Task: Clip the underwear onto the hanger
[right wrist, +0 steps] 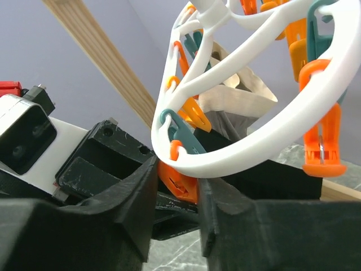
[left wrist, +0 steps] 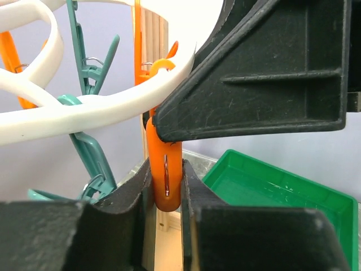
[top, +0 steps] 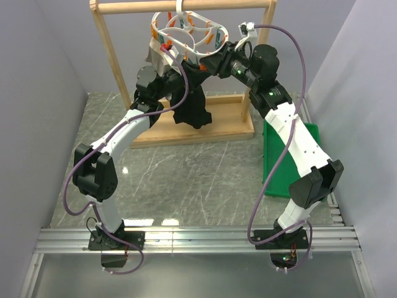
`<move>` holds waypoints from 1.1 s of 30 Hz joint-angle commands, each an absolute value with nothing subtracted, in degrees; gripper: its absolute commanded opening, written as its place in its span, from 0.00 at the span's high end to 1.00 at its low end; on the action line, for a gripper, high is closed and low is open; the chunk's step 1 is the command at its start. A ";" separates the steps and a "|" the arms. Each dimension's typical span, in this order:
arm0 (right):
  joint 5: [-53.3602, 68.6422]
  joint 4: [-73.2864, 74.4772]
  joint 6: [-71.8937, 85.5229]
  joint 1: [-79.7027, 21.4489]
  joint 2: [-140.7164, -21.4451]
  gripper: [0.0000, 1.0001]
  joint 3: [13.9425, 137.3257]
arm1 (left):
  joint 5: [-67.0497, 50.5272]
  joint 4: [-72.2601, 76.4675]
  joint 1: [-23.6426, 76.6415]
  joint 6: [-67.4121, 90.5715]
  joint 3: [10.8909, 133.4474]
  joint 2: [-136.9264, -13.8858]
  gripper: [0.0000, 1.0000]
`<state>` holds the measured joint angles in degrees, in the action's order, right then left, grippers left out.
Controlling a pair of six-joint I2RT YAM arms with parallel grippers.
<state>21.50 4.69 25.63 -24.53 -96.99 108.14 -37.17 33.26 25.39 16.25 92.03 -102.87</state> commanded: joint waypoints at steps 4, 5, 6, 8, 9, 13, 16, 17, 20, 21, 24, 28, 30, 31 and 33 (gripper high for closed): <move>19.87 2.02 23.12 -24.35 -95.01 0.37 106.35 | -38.94 35.60 26.02 15.73 94.31 -99.76 0.97; 19.69 2.20 22.94 -24.43 -95.01 0.32 106.35 | -39.02 35.51 25.93 15.65 94.31 -99.76 0.97; 19.43 2.46 22.85 -24.61 -95.10 0.31 106.35 | -39.02 35.51 26.01 15.64 94.31 -99.76 0.97; 18.03 2.99 21.98 -24.87 -95.10 0.31 106.44 | -38.85 35.42 26.02 15.56 94.39 -99.84 0.97; 18.02 2.38 21.80 -25.05 -95.01 0.31 106.26 | -38.93 35.42 26.02 15.47 94.31 -99.84 0.97; 16.70 1.58 21.80 -25.40 -94.92 0.40 106.17 | -38.76 34.72 26.02 14.77 94.57 -100.02 0.97; 16.00 2.02 21.27 -25.92 -95.45 0.40 107.31 | -38.58 34.19 26.28 14.41 94.83 -100.11 0.97; 15.65 2.54 21.10 -26.10 -96.06 0.40 108.36 | -38.58 34.02 26.28 14.24 94.92 -100.19 0.97; 15.64 3.69 21.01 -26.28 -96.68 0.42 109.07 | -38.41 33.40 26.46 13.89 95.27 -100.28 0.97; 15.73 3.69 20.92 -26.37 -96.68 0.48 108.99 | -38.50 33.40 26.46 13.80 95.19 -100.20 0.97; 14.68 3.69 20.74 -26.37 -96.50 0.66 108.81 | -38.58 33.22 26.37 13.62 94.84 -100.02 0.91; 14.68 4.04 20.66 -26.28 -96.15 0.92 108.98 | -39.37 32.52 26.28 12.31 93.43 -98.70 0.66; 14.33 4.22 20.57 -26.28 -96.07 1.00 109.16 | -40.25 31.29 26.19 11.17 92.73 -97.30 0.59; 14.24 4.13 20.48 -26.37 -95.98 1.00 108.99 | -41.12 30.68 26.10 9.86 92.20 -96.86 0.56; 14.06 4.13 20.39 -26.28 -95.98 1.00 108.98 | -43.50 27.43 25.84 8.27 91.76 -95.10 0.53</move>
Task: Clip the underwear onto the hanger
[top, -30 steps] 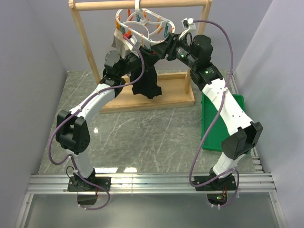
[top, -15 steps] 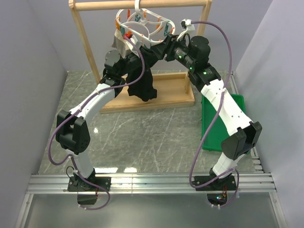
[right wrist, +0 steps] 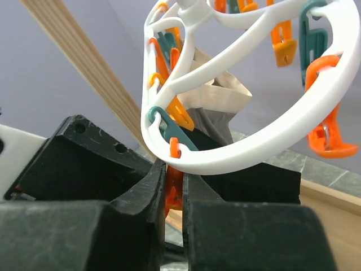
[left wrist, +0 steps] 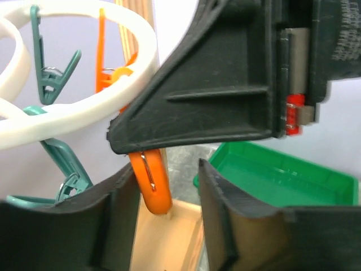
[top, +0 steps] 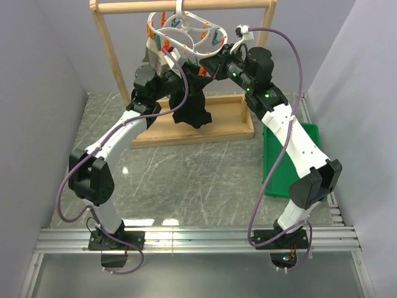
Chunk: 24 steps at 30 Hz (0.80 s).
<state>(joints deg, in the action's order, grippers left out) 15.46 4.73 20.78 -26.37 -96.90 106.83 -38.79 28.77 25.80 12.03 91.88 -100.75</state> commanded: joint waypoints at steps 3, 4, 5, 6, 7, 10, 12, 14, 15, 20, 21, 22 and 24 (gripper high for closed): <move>13.10 4.13 20.30 -26.28 -95.89 1.00 108.90 | -46.83 21.13 25.05 3.88 89.83 -92.12 0.48; 12.92 4.13 20.30 -26.37 -95.89 1.00 108.90 | -47.45 18.40 24.96 0.73 89.82 -91.59 0.46; 12.22 4.22 20.30 -26.28 -95.80 1.00 108.90 | -48.07 15.67 24.96 -2.60 90.00 -90.45 0.45; 11.87 4.31 20.13 -26.54 -95.80 1.00 108.90 | -49.12 11.99 25.05 -5.07 90.17 -90.09 0.45; 11.78 4.31 20.04 -26.54 -95.71 1.00 108.81 | -50.44 5.78 24.96 -10.58 90.61 -89.65 0.44; 10.29 4.92 18.90 -27.16 -95.45 1.00 108.90 | -52.47 -8.99 24.87 -23.93 92.37 -89.38 0.45; 8.54 5.36 17.85 -28.03 -95.01 1.00 108.81 | -51.60 -13.51 25.05 -28.89 93.16 -89.65 0.45; 6.60 5.54 17.14 -29.26 -94.48 1.00 108.54 | -49.40 -19.93 25.22 -36.36 93.69 -90.44 0.44; 5.55 5.71 16.36 -29.79 -94.31 1.00 108.46 | -48.44 -22.47 25.66 -39.00 94.30 -90.61 0.44; -1.22 6.59 14.68 -32.77 -93.87 1.00 108.81 | -42.11 -27.77 26.98 -49.82 91.76 -90.88 0.44; -2.10 6.77 14.16 -33.31 -93.87 1.00 108.90 | -40.97 -28.12 27.77 -50.70 91.24 -91.05 0.43; -3.15 6.77 13.80 -33.57 -93.95 1.00 108.98 | -39.91 -28.65 28.21 -52.54 90.97 -91.58 0.43; -4.48 6.86 13.62 -34.27 -93.96 1.00 109.07 | -37.01 -27.18 29.43 -53.70 89.92 -92.19 0.41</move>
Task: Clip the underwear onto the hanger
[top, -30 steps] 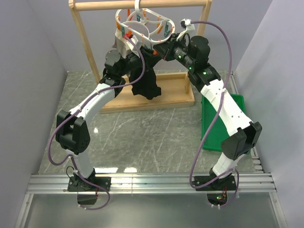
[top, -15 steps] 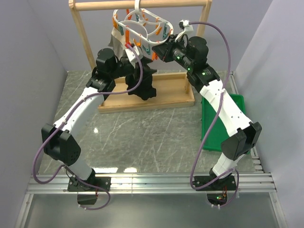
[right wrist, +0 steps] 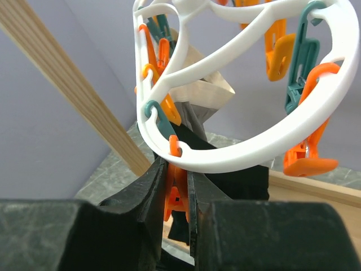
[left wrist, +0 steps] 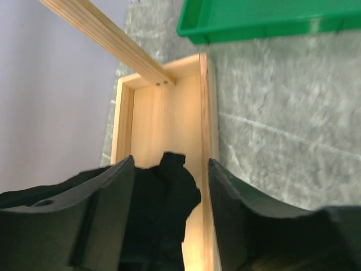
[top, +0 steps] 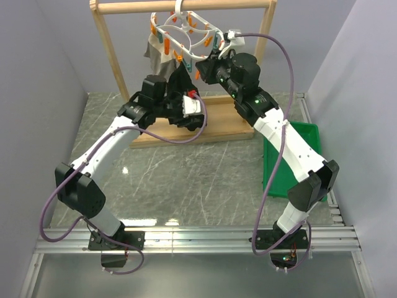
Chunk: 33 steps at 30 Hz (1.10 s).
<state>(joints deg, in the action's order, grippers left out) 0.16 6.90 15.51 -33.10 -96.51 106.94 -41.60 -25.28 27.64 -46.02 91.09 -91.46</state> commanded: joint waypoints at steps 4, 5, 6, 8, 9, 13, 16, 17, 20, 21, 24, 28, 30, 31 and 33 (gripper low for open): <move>-5.71 6.86 13.71 -34.54 -94.13 1.00 108.98 | -32.97 -24.96 31.55 -54.40 91.14 -95.96 0.31; -5.71 6.86 13.62 -34.54 -94.13 1.00 108.98 | -32.35 -25.05 31.99 -54.49 92.01 -97.02 0.29; -5.71 6.94 13.62 -34.63 -94.22 1.00 109.16 | -31.21 -24.87 32.78 -54.32 93.76 -98.08 0.23; -5.80 6.86 13.54 -34.63 -94.22 1.00 109.07 | -29.80 -24.09 33.39 -53.97 95.09 -101.06 0.20; -5.71 6.86 13.62 -34.63 -94.22 1.00 109.07 | -28.14 -23.82 34.01 -53.96 96.14 -102.03 0.20; -5.80 6.68 13.54 -34.63 -94.13 1.00 108.98 | -22.53 -21.89 35.33 -54.40 98.17 -107.38 0.21; -5.80 6.68 13.54 -34.54 -94.04 1.00 108.81 | -16.55 -21.18 35.60 -54.75 99.40 -110.64 0.24; -5.71 6.68 13.54 -34.63 -94.04 1.00 108.81 | -15.04 -21.62 35.68 -55.02 99.84 -111.52 0.25; -5.80 6.50 13.45 -34.54 -94.04 1.00 108.90 | -11.17 -24.25 35.68 -56.42 101.86 -113.64 0.33; -5.80 6.59 13.27 -34.45 -94.13 1.00 108.90 | -11.08 -26.78 35.68 -57.21 102.39 -113.64 0.46; -5.80 6.24 13.01 -34.54 -94.13 1.00 108.63 | -12.30 -29.96 35.77 -58.62 100.04 -111.10 0.61; -5.98 5.89 12.66 -34.45 -94.04 1.00 107.93 | -13.80 -35.57 35.68 -60.12 97.56 -106.54 0.86; -6.06 5.71 12.57 -34.45 -94.04 1.00 107.75 | -13.97 -37.26 35.60 -60.55 96.16 -105.13 0.95; -6.06 5.63 12.48 -34.37 -94.04 1.00 107.75 | -13.80 -37.87 35.51 -60.99 95.28 -103.29 0.98; -6.06 5.54 12.31 -34.28 -94.04 1.00 107.84 | -15.19 -37.88 35.07 -62.92 91.52 -100.74 1.00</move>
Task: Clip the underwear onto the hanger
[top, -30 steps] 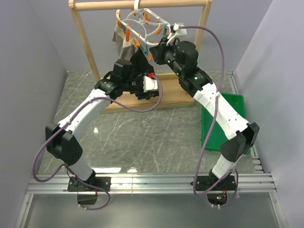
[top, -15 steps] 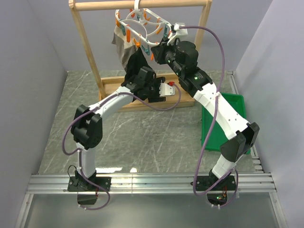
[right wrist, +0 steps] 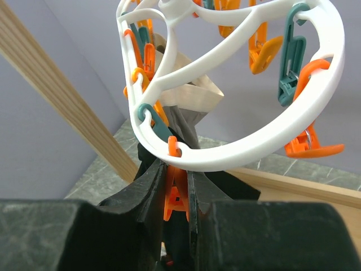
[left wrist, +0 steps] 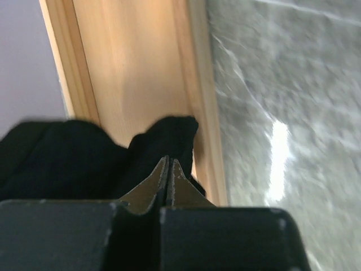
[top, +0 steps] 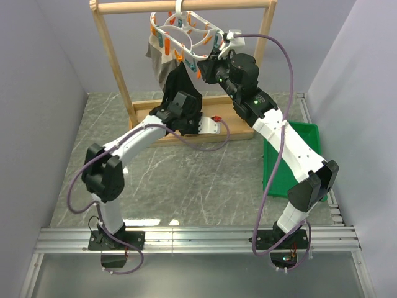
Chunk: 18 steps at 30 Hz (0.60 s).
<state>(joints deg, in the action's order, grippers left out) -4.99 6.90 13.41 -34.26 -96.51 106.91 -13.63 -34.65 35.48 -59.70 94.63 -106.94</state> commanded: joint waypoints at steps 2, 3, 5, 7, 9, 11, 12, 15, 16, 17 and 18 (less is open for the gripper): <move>-6.07 5.62 12.30 -34.37 -94.13 1.00 107.84 | -16.95 -38.14 34.63 -64.24 88.70 -96.69 1.00; -6.15 5.36 12.22 -34.28 -94.22 1.00 107.93 | -17.48 -38.75 34.28 -65.99 86.42 -95.55 1.00; -6.24 5.45 12.22 -34.28 -94.30 1.00 107.93 | -19.68 -39.55 33.58 -67.14 84.39 -92.38 1.00; -6.24 5.36 12.13 -34.19 -94.22 1.00 107.84 | -21.70 -40.16 31.74 -68.37 81.75 -90.19 1.00; -6.15 5.45 12.04 -34.10 -94.13 1.00 107.84 | -23.02 -41.92 29.45 -70.12 80.16 -89.30 1.00; -6.07 5.36 12.04 -34.01 -94.04 1.00 107.67 | -24.16 -42.01 26.65 -71.01 78.67 -88.42 1.00; -5.98 5.36 11.95 -34.01 -94.04 1.00 107.67 | -24.43 -42.10 25.76 -72.41 78.31 -88.33 1.00; -5.71 5.36 12.13 -34.01 -93.87 1.00 107.58 | -25.40 -41.58 22.95 -74.17 77.70 -88.59 1.00; -5.71 5.27 12.13 -34.01 -93.87 1.00 107.58 | -25.49 -40.96 22.59 -74.09 77.78 -88.77 1.00; -5.71 5.36 12.13 -34.01 -93.87 1.00 107.67 | -26.10 -40.52 21.63 -74.18 77.87 -88.86 1.00; -5.71 5.27 12.22 -34.01 -93.78 1.00 107.58 | -26.28 -39.73 21.19 -74.53 78.05 -89.12 0.99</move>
